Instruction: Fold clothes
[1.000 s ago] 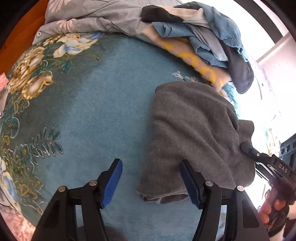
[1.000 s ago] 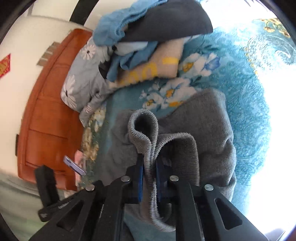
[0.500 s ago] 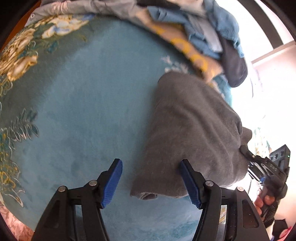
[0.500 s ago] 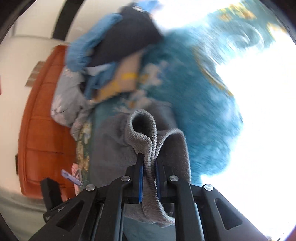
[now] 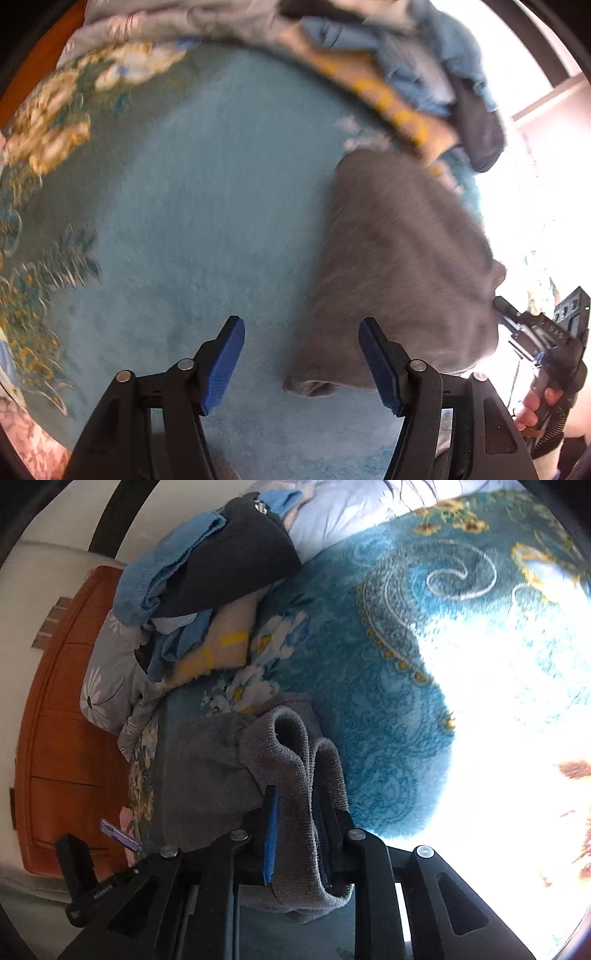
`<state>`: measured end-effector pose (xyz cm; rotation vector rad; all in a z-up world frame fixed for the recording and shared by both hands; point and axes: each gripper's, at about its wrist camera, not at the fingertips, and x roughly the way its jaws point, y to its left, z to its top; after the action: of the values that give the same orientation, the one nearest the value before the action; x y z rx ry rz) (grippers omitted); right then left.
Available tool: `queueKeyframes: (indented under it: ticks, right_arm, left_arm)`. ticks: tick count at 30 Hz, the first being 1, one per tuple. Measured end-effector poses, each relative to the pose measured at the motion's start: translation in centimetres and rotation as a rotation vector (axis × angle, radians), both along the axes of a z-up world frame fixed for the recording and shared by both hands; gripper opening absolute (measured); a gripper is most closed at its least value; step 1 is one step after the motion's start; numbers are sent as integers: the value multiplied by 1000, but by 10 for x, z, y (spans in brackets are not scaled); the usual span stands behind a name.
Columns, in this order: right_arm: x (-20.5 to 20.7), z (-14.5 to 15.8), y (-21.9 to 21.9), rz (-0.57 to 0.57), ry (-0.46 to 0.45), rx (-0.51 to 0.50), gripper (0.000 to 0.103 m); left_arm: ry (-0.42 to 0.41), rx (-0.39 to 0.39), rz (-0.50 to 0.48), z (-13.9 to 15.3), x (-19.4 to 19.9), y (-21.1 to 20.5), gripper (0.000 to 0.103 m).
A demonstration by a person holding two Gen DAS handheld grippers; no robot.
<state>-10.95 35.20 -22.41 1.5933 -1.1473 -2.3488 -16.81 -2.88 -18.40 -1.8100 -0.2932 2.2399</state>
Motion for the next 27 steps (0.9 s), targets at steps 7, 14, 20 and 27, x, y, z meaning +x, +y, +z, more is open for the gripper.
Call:
queueKeyframes:
  ticks: [7,14,20,27]
  right_arm:
    - [-6,40,-17,72,100,86,24]
    - [-40,3,-62,167,38,45,27]
    - [-38,-19,-57,152,15,-26,27]
    - [-6,8,-28,111,100,13,42]
  left_arm:
    - [102,91,-176,28,-21,62,69]
    - [0,196,-134,-18,-47,80,68]
    - [-25,201,-142,-37,-48,77,68]
    - [63,197,-152,-6,-44,49,71]
